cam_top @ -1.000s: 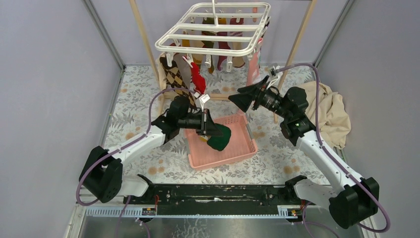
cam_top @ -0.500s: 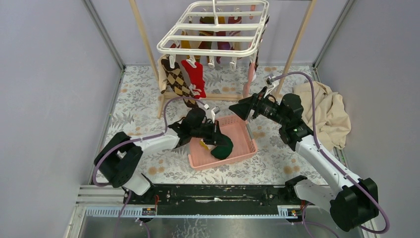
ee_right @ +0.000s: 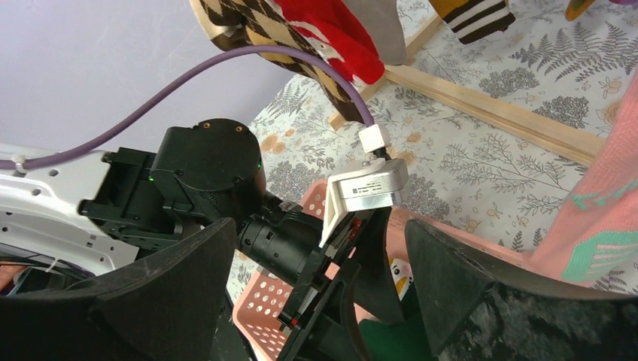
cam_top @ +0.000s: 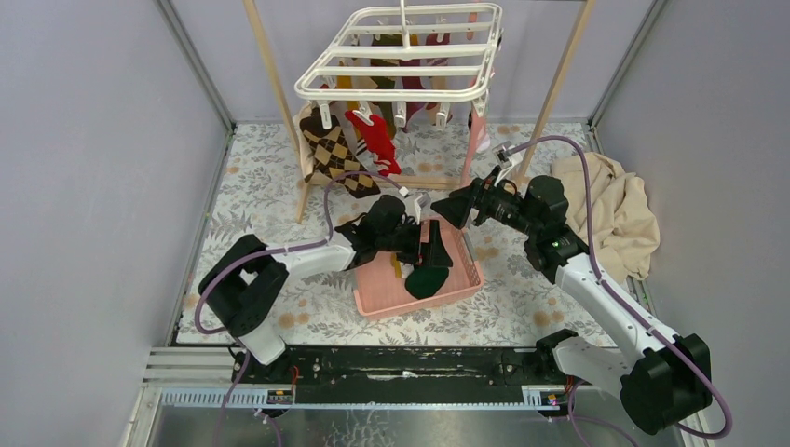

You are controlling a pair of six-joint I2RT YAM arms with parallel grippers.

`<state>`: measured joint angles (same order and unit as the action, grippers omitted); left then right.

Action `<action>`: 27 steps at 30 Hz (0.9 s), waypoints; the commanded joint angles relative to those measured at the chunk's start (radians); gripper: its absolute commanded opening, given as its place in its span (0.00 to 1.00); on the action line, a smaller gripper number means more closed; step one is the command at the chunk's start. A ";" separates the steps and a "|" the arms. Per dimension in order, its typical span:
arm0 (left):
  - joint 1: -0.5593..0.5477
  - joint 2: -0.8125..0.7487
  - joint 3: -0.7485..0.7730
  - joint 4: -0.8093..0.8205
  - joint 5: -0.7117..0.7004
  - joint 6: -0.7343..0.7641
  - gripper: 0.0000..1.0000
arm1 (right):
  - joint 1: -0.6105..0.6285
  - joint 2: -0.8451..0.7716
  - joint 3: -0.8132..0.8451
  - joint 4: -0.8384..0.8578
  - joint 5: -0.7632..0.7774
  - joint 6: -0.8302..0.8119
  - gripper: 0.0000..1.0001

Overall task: Remove the socks clipped to the hanger
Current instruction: Place the sock in the bin.

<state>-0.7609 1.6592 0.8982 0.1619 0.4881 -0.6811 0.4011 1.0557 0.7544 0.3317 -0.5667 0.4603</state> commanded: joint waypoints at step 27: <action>-0.141 -0.825 -0.193 -0.417 -0.643 0.022 0.99 | 0.123 0.267 0.136 0.415 0.066 0.013 0.81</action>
<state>-0.8970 0.8940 0.7002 -0.2062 -0.0525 -0.6460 0.5091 1.2800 0.8379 0.5625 -0.5415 0.4755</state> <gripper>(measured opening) 0.987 0.807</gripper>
